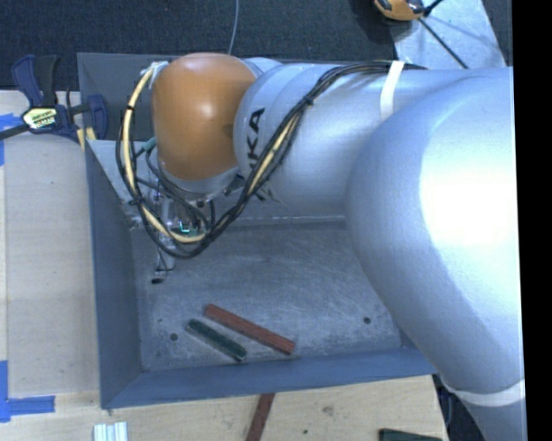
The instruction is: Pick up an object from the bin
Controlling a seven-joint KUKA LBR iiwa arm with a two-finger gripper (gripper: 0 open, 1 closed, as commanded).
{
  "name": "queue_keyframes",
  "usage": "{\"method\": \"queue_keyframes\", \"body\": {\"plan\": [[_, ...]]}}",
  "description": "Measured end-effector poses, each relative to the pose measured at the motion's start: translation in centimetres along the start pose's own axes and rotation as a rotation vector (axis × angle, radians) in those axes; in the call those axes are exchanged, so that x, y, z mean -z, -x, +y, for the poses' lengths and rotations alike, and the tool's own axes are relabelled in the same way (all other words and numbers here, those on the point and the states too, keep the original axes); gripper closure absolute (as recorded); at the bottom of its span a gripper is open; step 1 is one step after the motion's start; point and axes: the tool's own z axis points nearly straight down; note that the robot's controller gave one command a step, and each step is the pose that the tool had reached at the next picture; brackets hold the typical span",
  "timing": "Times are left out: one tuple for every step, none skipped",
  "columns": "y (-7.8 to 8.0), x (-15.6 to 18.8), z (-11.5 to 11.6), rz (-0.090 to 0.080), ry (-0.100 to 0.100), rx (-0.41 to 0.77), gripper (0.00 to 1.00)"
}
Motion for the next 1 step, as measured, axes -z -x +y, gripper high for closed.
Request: {"method": "queue_keyframes", "body": {"plan": [[0.21, 0.56, -0.10, -0.008, 0.002, -0.004, 0.00]]}}
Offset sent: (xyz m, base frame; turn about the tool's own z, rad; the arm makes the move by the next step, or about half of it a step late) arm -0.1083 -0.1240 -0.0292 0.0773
